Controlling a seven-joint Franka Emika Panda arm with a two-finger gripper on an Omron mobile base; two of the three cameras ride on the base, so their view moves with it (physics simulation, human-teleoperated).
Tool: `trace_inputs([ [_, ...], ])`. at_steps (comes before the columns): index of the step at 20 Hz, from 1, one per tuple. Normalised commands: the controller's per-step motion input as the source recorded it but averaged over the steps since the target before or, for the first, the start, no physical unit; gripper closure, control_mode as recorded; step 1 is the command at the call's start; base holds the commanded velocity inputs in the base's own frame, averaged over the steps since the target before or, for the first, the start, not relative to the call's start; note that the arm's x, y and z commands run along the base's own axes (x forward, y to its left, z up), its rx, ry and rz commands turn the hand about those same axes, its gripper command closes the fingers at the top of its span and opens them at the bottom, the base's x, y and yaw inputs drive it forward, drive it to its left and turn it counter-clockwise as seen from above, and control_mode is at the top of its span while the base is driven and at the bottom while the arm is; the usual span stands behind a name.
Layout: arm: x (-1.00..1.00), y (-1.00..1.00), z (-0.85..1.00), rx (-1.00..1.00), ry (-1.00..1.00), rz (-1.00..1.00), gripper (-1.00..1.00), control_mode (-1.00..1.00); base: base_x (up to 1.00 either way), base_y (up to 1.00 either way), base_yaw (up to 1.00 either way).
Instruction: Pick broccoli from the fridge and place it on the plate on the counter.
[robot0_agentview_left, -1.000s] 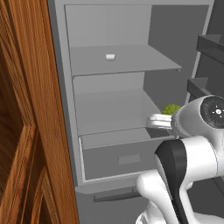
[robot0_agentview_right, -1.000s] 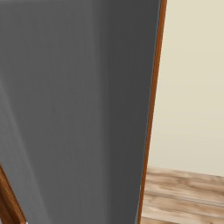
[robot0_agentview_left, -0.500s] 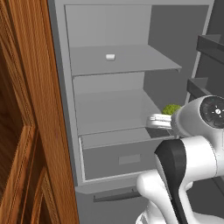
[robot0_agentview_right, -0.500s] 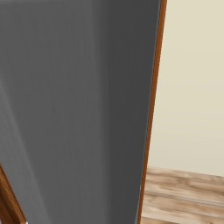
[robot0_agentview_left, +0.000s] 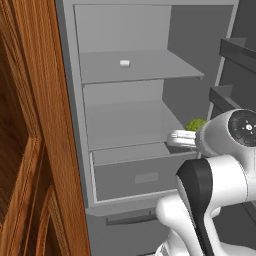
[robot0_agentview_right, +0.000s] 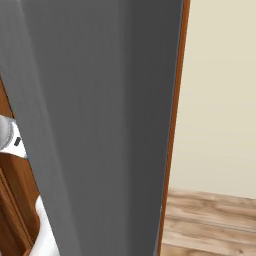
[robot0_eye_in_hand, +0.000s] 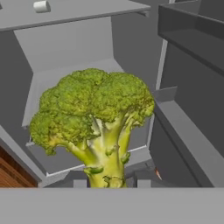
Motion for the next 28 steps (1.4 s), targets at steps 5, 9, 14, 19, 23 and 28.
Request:
trace_inputs([
  [5, 0.0, 0.0, 0.0, 0.0, 0.0, 0.0, 1.0, 1.0, -0.35, 0.0, 0.0],
  [9, 0.0, 0.0, 0.0, 0.0, 0.0, 0.0, 1.0, 1.0, -0.37, 0.0, 0.0],
  [14, 0.0, 0.0, 0.0, 0.0, 0.0, 0.0, 1.0, 1.0, -0.49, 0.0, 0.0],
  [19, 0.0, 0.0, 0.0, 0.0, 0.0, 0.0, 1.0, 1.0, -0.53, 0.0, 0.0],
  [23, 0.0, 0.0, 0.0, 0.0, 0.0, 0.0, 1.0, 1.0, -0.48, 0.0, 0.0],
  [28, 0.0, 0.0, 0.0, 0.0, 0.0, 0.0, 1.0, 1.0, -0.46, 0.0, 0.0],
])
